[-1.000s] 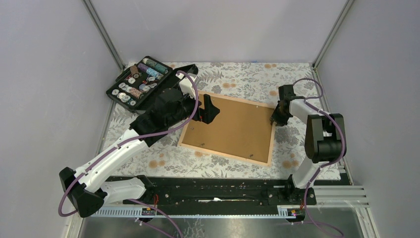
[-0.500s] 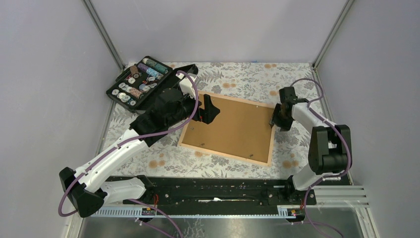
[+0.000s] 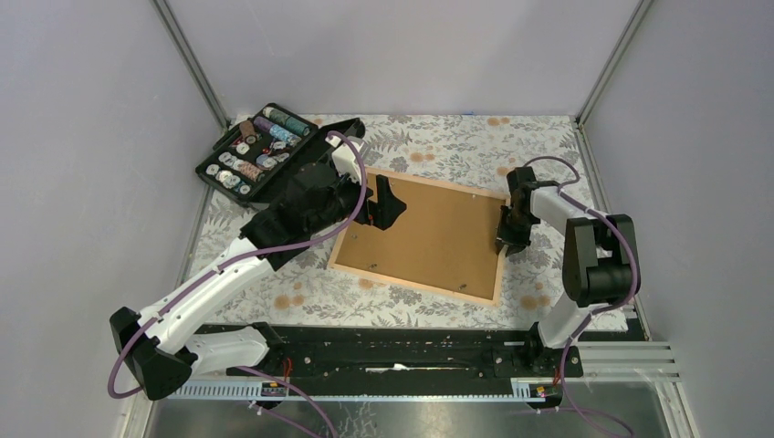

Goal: Put the photo into the frame

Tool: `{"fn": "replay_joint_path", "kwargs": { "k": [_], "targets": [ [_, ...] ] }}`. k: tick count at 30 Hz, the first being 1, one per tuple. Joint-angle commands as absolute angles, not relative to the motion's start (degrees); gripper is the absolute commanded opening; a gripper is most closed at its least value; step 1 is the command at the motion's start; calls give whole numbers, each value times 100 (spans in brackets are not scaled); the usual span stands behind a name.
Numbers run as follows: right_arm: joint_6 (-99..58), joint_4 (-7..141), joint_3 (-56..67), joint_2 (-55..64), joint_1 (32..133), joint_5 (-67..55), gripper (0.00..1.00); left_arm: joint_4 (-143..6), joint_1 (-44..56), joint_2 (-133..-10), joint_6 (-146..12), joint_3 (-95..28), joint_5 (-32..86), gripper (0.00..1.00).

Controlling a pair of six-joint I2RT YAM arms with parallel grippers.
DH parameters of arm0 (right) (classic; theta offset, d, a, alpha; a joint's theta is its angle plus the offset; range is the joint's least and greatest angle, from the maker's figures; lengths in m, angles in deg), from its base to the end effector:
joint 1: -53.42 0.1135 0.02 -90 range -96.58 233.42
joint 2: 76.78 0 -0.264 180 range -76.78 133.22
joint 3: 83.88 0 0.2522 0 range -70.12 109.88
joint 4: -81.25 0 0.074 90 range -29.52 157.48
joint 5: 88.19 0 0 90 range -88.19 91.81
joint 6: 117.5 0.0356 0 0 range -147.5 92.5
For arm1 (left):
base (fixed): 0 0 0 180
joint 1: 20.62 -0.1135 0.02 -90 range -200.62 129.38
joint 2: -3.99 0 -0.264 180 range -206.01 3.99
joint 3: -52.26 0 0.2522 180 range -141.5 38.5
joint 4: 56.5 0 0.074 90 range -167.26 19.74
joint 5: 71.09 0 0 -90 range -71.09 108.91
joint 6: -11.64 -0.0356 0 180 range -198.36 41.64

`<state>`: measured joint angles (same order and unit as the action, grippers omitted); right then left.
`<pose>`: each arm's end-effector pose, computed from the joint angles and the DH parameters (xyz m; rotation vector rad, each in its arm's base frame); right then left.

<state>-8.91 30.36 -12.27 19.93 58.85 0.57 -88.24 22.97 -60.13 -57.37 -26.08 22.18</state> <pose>0.3043 0.0297 0.1624 0.3291 2.8864 0.1050 0.1824 -0.1764 0.3800 0.4244 1.9146 -0.8150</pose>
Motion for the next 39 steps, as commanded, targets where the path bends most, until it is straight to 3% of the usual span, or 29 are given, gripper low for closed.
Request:
{"fn": "replay_joint_path", "kwargs": {
  "k": [1,3,4,6,7,12,26,39],
  "targets": [
    [-1220,2754,-1050,2391,5912,23,36,-8501,2275,-5897,-5735,-2594,2224,99],
    [-1326,2658,-953,2534,5914,93,33,-8490,2277,-5886,-5727,-2598,2279,99],
    [-1427,2647,-948,2568,5914,123,27,-8481,2276,-5885,-5720,-2603,2297,99],
    [-1603,2621,-926,2637,5913,479,1,-8485,2279,-5878,-5705,-2615,2354,99],
    [-1645,2547,-860,2717,5914,769,0,-8489,2273,-5872,-5701,-2625,2375,99],
    [-2075,2661,-624,2922,5921,1784,0,-8445,2280,-5895,-5671,-2585,2437,99],
    [-4356,3843,67,3453,6057,2505,0,-8431,2273,-6007,-5665,-2556,2375,99],
    [-6181,6080,-157,3802,6329,1170,0,-8429,2276,-6091,-5665,-2554,2408,99]
  ]
}}
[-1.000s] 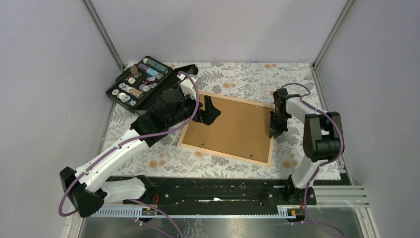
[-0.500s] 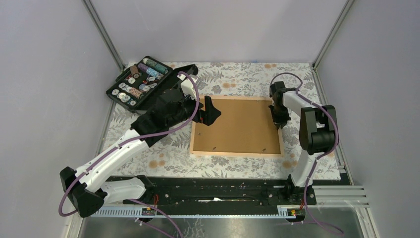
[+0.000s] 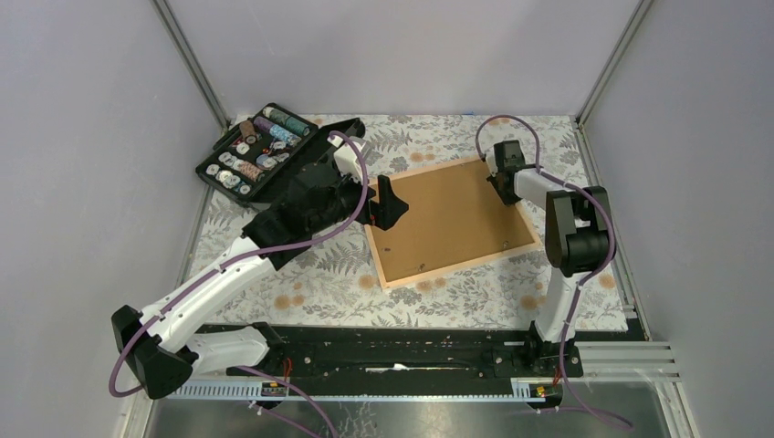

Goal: Put the photo into the frame

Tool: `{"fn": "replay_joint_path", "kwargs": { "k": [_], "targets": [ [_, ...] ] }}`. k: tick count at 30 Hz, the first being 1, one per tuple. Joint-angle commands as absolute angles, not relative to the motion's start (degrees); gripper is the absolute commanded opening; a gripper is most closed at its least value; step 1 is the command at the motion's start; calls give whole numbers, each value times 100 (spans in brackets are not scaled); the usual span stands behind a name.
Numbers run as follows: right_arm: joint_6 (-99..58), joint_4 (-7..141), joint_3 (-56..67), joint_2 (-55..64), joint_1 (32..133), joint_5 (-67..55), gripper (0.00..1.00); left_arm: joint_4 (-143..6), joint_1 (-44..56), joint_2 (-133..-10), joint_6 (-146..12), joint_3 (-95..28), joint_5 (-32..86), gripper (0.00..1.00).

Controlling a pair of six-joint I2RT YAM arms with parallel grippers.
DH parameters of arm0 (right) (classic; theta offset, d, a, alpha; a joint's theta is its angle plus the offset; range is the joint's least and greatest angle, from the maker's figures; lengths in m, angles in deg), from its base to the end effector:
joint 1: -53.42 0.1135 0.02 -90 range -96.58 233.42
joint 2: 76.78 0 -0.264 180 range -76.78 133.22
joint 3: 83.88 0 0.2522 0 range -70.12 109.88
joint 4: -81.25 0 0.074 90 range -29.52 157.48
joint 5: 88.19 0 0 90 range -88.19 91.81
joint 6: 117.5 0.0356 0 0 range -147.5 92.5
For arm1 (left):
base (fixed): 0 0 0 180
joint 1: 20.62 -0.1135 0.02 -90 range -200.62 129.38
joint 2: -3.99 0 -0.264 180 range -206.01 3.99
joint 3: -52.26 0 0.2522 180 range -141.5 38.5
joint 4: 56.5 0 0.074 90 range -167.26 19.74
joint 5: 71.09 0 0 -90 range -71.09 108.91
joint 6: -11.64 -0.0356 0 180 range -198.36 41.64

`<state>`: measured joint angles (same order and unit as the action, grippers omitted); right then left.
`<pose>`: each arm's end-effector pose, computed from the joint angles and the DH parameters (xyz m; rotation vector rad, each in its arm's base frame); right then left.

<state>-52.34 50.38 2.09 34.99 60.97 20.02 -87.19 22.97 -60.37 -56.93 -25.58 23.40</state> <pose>0.4022 0.0421 0.1588 -0.5975 2.4985 -0.5220 0.1832 -0.1783 0.3779 0.4322 1.9123 -0.8412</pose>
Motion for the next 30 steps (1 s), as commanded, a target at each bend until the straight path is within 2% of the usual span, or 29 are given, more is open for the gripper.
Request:
{"fn": "replay_joint_path", "kwargs": {
  "k": [1,9,10,13,15,18,21,23,27,30],
  "targets": [
    [-6246,6122,-167,3793,6406,1107,0,-8433,2278,-6096,-5665,-2557,2421,99],
    [-6866,6356,105,4031,6886,1123,0,-8436,2278,-6087,-5683,-2552,2358,99],
    [-6799,6353,231,4072,6889,1295,6,-8440,2279,-6095,-5683,-2557,2363,99],
    [-6198,5976,761,4177,6885,1906,32,-8441,2277,-6114,-5683,-2556,2361,99],
    [-5755,5778,872,4023,6889,2269,55,-8460,2276,-6130,-5691,-2560,2340,99],
    [-4787,5573,899,3384,6898,3195,64,-8457,2274,-6115,-5691,-2564,2354,99],
    [-2974,4333,1117,2660,6898,3545,81,-8452,2275,-6076,-5691,-2564,2337,99],
    [-1843,3423,1086,2199,6896,2689,91,-8450,2272,-6035,-5700,-2559,2295,99],
    [-433,3599,-342,1113,6898,51,94,-8451,2274,-5964,-5694,-2564,2298,99],
    [1406,4108,-1517,269,6898,83,95,-8441,2276,-5931,-5681,-2559,2329,99]
  ]
}}
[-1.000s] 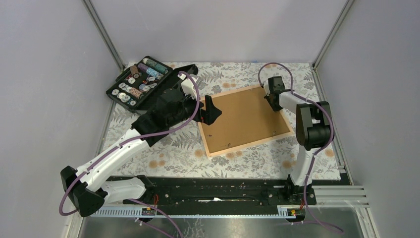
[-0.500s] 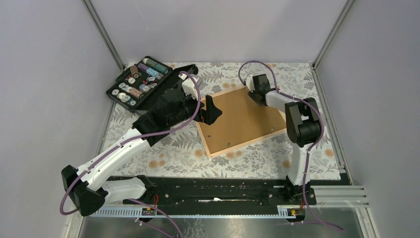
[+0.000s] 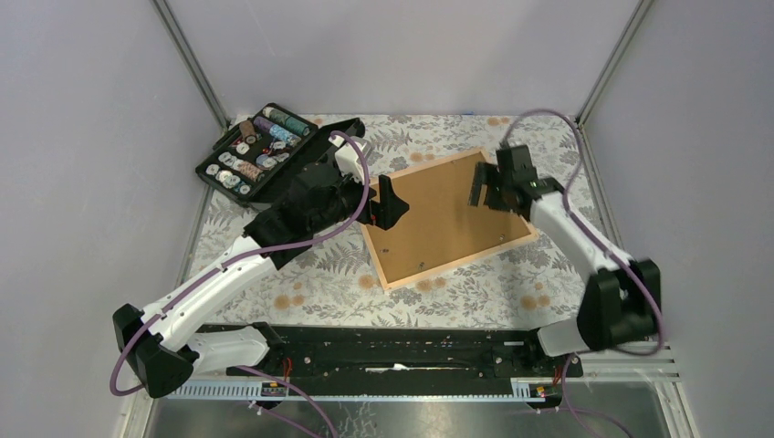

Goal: Put the photo into the frame

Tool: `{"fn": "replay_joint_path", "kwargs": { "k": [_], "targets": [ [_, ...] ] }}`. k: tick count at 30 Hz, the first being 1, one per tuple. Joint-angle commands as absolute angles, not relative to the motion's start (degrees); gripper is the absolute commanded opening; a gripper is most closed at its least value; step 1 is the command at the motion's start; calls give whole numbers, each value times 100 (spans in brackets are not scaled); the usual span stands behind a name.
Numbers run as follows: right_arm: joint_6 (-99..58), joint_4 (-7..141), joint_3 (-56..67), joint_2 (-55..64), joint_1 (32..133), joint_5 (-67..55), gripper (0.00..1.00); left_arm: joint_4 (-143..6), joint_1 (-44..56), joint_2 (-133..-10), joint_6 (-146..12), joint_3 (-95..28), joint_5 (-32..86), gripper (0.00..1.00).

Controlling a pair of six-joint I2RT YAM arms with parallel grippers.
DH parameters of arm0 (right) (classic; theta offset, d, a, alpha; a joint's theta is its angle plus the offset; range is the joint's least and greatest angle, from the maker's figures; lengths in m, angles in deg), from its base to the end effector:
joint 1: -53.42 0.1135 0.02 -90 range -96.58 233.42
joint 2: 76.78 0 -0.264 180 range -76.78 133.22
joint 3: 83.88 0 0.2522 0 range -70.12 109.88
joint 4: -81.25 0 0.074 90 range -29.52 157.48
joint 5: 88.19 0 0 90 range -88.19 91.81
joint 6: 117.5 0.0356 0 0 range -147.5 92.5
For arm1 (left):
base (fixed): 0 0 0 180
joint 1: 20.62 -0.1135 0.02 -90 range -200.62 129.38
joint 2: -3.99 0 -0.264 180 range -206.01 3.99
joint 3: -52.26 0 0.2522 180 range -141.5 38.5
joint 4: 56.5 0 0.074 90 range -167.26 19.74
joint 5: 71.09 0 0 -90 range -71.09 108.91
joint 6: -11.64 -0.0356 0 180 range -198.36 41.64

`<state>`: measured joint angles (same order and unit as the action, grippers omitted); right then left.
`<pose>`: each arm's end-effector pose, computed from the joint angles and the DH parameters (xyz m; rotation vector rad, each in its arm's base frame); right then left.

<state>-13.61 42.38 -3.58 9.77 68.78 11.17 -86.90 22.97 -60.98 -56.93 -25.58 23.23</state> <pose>0.3215 0.0823 0.2722 0.0492 2.3452 0.0588 0.1854 -0.1802 0.3759 0.4309 1.9179 -0.8364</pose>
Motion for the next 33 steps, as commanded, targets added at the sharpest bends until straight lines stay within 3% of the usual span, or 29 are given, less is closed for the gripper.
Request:
{"fn": "replay_joint_path", "kwargs": {
  "k": [1,8,18,20,23,27,28,30,33],
  "targets": [
    [2325,4023,-1760,48,6894,141,96,-8441,2275,-5923,-5678,-2562,2338,99],
    [4168,3705,-2564,-377,6909,454,94,-8423,2275,-5886,-5641,-2556,2405,99],
    [4941,4261,-2900,609,6918,400,80,-8434,2275,-5860,-5665,-2543,2304,99],
    [4897,4351,-2882,811,6915,440,68,-8434,2272,-5859,-5665,-2551,2325,99],
    [4848,4351,-2855,1064,6916,442,27,-8432,2274,-5868,-5665,-2559,2355,99],
    [4507,4277,-2873,1185,6914,770,23,-8433,2273,-5877,-5674,-2555,2342,99],
    [4359,4241,-2880,1182,6915,883,19,-8440,2273,-5881,-5674,-2553,2333,99],
    [3927,4178,-2846,1161,6913,1157,1,-8437,2272,-5898,-5674,-2554,2330,99],
    [2916,4127,-2693,1039,6914,1595,0,-8440,2274,-5912,-5674,-2552,2345,99]
  ]
}}
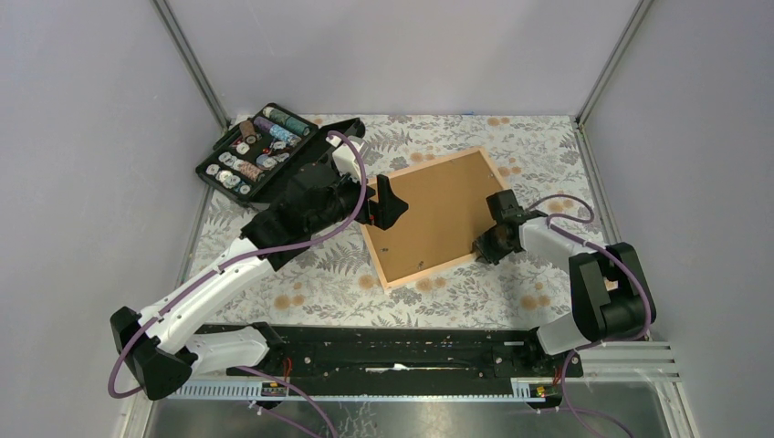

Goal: Put the photo into the frame

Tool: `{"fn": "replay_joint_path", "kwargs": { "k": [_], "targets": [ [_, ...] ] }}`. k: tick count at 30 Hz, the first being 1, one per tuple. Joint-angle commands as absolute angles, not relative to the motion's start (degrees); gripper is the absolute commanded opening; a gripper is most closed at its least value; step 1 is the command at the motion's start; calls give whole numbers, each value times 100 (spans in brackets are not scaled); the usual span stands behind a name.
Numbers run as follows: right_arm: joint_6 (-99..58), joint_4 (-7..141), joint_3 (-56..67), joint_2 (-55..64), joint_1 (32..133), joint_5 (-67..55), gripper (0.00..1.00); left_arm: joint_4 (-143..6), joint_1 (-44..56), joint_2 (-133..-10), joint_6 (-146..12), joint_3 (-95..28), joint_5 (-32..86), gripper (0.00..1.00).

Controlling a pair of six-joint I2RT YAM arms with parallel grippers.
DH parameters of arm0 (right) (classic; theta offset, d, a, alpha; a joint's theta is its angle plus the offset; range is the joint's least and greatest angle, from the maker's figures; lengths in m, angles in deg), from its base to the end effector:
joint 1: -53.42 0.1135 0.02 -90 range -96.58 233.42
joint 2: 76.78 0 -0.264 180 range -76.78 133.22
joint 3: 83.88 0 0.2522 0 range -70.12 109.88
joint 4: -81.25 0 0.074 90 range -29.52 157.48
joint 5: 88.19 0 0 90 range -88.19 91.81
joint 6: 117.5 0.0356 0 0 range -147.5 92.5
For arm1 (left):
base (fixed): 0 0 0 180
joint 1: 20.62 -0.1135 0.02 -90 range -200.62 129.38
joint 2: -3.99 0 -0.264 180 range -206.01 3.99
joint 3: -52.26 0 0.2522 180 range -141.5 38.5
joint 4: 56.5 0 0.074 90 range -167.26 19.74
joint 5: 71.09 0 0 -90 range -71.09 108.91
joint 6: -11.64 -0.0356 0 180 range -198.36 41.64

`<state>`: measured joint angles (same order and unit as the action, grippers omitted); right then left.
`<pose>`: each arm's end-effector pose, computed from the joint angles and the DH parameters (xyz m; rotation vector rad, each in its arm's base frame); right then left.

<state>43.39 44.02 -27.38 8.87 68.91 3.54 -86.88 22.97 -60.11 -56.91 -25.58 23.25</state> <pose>0.2548 0.0695 0.1535 1.3081 2.4726 0.3695 0.1825 -0.1775 0.3795 0.4282 1.9024 -0.8428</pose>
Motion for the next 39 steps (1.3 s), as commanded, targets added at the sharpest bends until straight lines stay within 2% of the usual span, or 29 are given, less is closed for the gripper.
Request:
{"fn": "replay_joint_path", "kwargs": {
  "k": [1,4,8,11,16,22,24,29,30,32,39],
  "targets": [
    [2458,4157,-2589,1011,6905,1637,0,-8434,2276,-5918,-5674,-2551,2348,99],
    [942,3962,-2089,1090,6898,1478,0,-8433,2273,-5921,-5673,-2549,2357,99],
    [-351,4331,-2172,584,6876,1356,0,-8440,2273,-5929,-5674,-2552,2336,99],
    [-790,4340,-1984,591,6737,1045,0,-8435,2272,-5929,-5674,-2553,2337,99],
    [-1057,4542,-1425,1404,6696,235,0,-8425,2276,-5936,-5656,-2541,2370,99],
    [-1216,4259,-686,1961,6691,146,1,-8455,2273,-5969,-5691,-2548,2286,99],
    [-1269,4118,-591,1924,6683,483,25,-8459,2273,-5950,-5691,-2563,2299,99],
    [-1297,4174,-301,1946,6540,513,71,-8441,2277,-5920,-5674,-2572,2432,99],
    [-1270,4173,-168,2033,6485,474,76,-8446,2278,-5928,-5674,-2576,2455,99],
    [-1166,4142,107,2277,6355,367,80,-8441,2273,-5942,-5667,-2580,2471,99],
    [-732,4175,828,3231,6149,191,77,-8451,2271,-5973,-5674,-2575,2467,99]
  ]
}}
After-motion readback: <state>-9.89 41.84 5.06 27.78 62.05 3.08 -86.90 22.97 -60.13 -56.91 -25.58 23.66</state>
